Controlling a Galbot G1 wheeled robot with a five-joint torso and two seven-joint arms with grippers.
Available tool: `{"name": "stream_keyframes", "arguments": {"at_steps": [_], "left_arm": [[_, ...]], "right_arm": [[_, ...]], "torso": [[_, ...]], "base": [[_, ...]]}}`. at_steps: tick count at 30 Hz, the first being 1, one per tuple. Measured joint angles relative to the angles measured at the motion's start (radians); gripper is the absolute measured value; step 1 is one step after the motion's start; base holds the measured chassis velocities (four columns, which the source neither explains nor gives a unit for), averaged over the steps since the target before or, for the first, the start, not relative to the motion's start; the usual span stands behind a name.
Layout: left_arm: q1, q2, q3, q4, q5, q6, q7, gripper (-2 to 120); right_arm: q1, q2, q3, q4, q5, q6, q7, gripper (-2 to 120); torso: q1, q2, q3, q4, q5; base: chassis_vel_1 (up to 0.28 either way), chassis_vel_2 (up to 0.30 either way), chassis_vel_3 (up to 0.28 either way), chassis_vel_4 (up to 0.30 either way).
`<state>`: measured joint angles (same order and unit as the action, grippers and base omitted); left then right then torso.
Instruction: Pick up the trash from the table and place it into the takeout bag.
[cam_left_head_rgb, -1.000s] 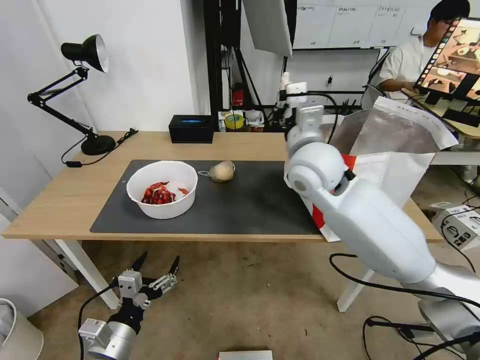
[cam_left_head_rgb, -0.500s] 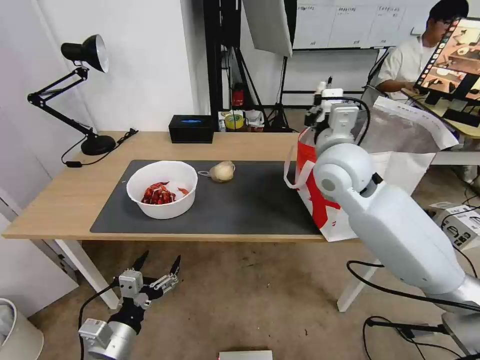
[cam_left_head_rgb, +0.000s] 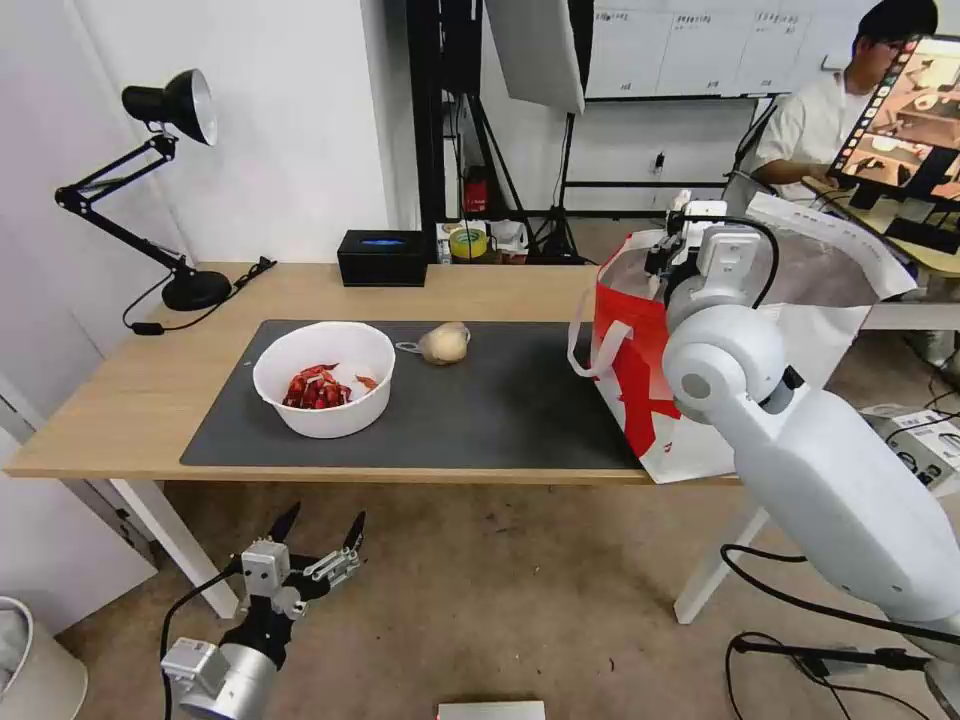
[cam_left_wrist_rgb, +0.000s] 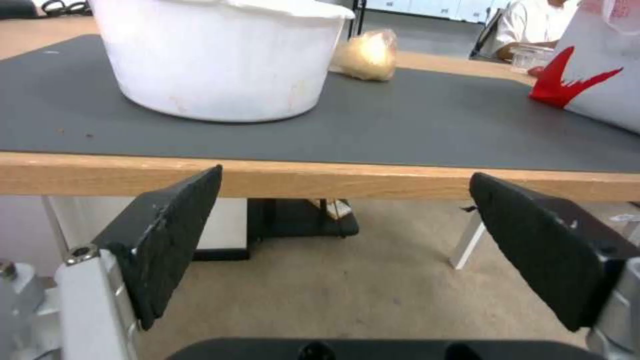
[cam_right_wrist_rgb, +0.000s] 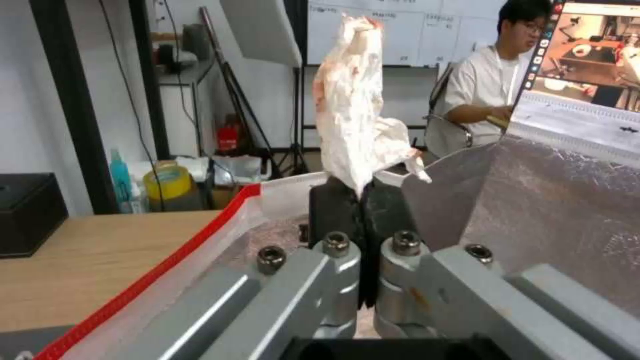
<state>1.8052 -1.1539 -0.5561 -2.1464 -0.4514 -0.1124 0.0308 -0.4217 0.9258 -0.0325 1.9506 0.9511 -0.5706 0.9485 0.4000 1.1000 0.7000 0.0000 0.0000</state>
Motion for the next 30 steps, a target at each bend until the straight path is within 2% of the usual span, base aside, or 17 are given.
{"name": "stream_keyframes", "arguments": {"at_steps": [3,8,9,11,12,14,15,17,18,21,24,26,30], "left_arm": [[0.003,-0.001,0.000,-0.001,0.001,0.000,0.000,100],[0.004,-0.001,-0.001,-0.003,0.002,0.001,0.000,100],[0.004,-0.001,-0.001,-0.003,0.002,0.001,0.000,100],[0.003,-0.001,0.000,-0.005,0.002,0.001,0.000,100],[0.003,-0.001,0.000,-0.005,0.002,0.001,0.000,100],[0.002,-0.001,0.001,-0.006,0.003,0.002,0.000,100],[0.002,-0.001,0.001,-0.006,0.003,0.002,0.000,100],[0.002,0.000,0.001,-0.007,0.003,0.002,0.000,100],[0.002,0.000,0.001,-0.007,0.003,0.002,0.000,100],[0.002,0.000,0.000,-0.008,0.003,0.002,0.000,100],[0.002,0.000,0.000,-0.008,0.003,0.002,0.000,100],[0.002,0.000,-0.004,-0.008,0.003,0.002,0.000,100],[0.001,0.001,-0.005,-0.009,0.002,0.002,0.000,100]], "right_arm": [[-0.004,0.002,0.001,0.000,0.000,0.010,0.000,0],[-0.010,0.001,0.008,0.004,-0.002,0.017,-0.001,21],[-0.010,0.001,0.008,0.004,-0.002,0.017,-0.001,21],[-0.011,-0.002,0.010,0.005,-0.002,0.018,-0.002,32],[-0.011,-0.002,0.010,0.005,-0.002,0.018,-0.002,32],[-0.010,-0.006,0.012,0.006,-0.002,0.019,-0.003,42],[-0.010,-0.006,0.012,0.006,-0.002,0.019,-0.003,42],[-0.008,-0.009,0.012,0.006,-0.002,0.019,-0.005,54],[-0.008,-0.009,0.012,0.006,-0.002,0.019,-0.005,54],[-0.007,-0.010,0.012,0.004,-0.002,0.019,-0.010,69],[-0.007,-0.010,0.012,0.004,-0.003,0.019,-0.014,74],[-0.006,-0.010,0.008,0.004,-0.006,0.031,-0.040,88],[-0.003,-0.009,-0.003,0.010,-0.010,0.064,-0.092,96]], "torso": [[0.000,0.000,0.000,0.0000,0.0000],[0.000,0.000,0.000,0.0000,0.0000],[0.000,0.000,0.000,0.0000,0.0000],[0.000,0.000,0.000,0.0000,0.0000],[0.000,0.000,0.000,0.0000,0.0000],[0.000,0.000,0.000,0.0000,0.0000],[0.000,0.000,0.000,0.0000,0.0000],[0.000,0.000,0.000,0.0000,0.0000],[0.000,0.000,0.000,0.0000,0.0000],[0.000,0.000,0.000,0.0000,0.0000],[0.000,0.000,0.000,0.0000,0.0000],[0.000,0.000,0.000,0.0000,0.0000],[0.000,0.000,0.000,0.0000,0.0000]], "base": [[0.000,0.000,0.000,0.000],[0.000,0.000,0.000,0.000],[0.000,0.000,0.000,0.000],[0.000,0.000,0.000,0.000],[0.000,0.000,0.000,0.000],[0.000,0.000,0.000,0.000],[0.000,0.000,0.000,0.000],[0.000,0.000,0.000,0.000],[0.000,0.000,0.000,0.000],[0.000,0.000,0.000,0.000],[0.000,0.000,0.000,0.000],[0.000,0.000,0.000,0.000],[0.000,0.000,0.000,0.000]]}}
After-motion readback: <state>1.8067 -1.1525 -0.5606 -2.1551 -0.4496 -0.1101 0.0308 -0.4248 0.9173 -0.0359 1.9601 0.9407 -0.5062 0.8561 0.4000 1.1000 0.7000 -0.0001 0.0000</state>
